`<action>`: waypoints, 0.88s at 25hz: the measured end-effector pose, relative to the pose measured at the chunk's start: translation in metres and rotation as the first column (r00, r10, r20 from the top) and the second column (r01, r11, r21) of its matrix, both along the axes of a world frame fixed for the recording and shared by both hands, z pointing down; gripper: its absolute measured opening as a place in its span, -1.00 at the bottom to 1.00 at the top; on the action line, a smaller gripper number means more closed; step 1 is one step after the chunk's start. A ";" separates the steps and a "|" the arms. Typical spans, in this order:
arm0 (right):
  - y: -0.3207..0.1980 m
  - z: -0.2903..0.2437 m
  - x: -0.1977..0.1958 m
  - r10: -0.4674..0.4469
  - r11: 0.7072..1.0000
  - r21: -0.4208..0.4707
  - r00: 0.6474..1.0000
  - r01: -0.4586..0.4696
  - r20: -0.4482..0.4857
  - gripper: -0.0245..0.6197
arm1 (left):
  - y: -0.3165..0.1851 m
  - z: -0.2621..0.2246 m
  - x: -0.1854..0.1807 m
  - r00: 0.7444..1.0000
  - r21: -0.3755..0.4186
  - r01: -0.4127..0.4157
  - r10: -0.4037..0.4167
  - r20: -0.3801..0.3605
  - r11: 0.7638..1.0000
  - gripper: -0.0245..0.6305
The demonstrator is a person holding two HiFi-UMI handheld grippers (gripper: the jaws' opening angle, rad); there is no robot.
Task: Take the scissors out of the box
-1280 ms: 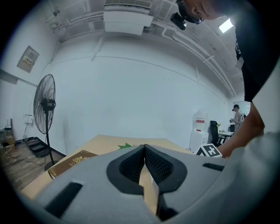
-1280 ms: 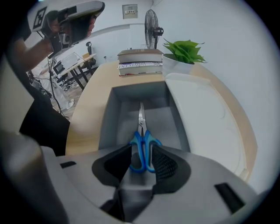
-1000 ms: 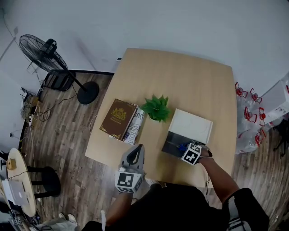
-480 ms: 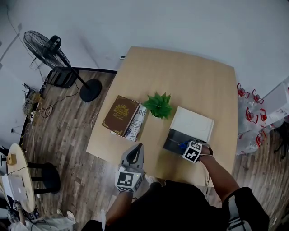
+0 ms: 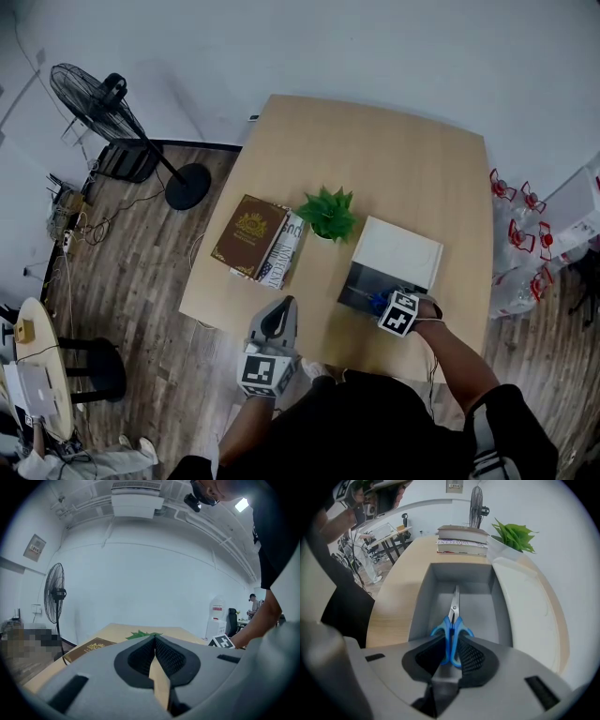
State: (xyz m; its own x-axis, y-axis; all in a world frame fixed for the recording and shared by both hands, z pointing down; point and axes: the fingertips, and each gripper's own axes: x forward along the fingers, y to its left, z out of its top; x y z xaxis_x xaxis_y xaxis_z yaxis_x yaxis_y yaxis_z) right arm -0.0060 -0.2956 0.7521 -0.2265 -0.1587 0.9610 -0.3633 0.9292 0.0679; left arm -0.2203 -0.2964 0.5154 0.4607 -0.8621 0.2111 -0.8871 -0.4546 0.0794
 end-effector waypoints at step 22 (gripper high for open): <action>-0.029 -0.177 -0.006 0.113 0.758 0.574 0.929 -0.309 0.351 -0.68 | -0.004 -0.004 0.029 0.998 0.003 -0.059 0.059 0.000 0.998 -0.91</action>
State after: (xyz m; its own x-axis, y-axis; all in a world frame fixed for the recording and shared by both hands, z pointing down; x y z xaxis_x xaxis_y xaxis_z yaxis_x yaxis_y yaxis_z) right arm -0.0121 -0.3250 0.5752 -0.3550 -0.7631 0.5401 -0.6386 0.6198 0.4560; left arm -0.1915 -0.3007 0.5113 0.5105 -0.8341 0.2088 -0.8589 -0.5062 0.0779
